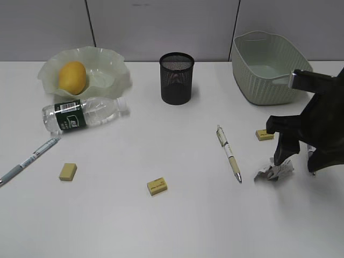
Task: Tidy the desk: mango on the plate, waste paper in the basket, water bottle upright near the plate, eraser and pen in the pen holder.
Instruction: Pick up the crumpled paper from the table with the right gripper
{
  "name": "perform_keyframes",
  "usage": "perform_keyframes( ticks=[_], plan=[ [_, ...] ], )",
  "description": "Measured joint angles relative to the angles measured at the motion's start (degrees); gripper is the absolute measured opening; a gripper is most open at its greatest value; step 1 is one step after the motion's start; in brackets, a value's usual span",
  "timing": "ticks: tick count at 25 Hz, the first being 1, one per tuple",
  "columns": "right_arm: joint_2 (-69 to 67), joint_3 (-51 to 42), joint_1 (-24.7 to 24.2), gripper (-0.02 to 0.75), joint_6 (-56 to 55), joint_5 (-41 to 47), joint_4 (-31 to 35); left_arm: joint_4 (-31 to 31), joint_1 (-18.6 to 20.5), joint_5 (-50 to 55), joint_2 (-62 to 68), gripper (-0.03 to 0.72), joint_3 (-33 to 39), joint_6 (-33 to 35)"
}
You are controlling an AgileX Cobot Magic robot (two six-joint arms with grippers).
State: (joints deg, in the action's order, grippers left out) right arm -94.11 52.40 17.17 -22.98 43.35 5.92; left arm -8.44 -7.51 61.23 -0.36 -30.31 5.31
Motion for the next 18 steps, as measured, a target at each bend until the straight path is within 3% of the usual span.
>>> perform_keyframes(
  ticks=[6, 15, 18],
  plan=[
    [-6.1, 0.0, 0.0, 0.552, -3.3, -5.9, 0.6, 0.0, 0.0, 0.0, 0.0, 0.445, 0.0, 0.0],
    [-10.3, 0.1, 0.0, 0.552, -5.6, -14.6, 0.9, 0.0, 0.0, 0.0, 0.0, 0.445, 0.0, 0.0],
    [-11.3, 0.1, 0.0, 0.519, -5.7, -15.1, 0.9, 0.0, 0.0, 0.0, 0.0, 0.445, 0.0, 0.0]
  ],
)
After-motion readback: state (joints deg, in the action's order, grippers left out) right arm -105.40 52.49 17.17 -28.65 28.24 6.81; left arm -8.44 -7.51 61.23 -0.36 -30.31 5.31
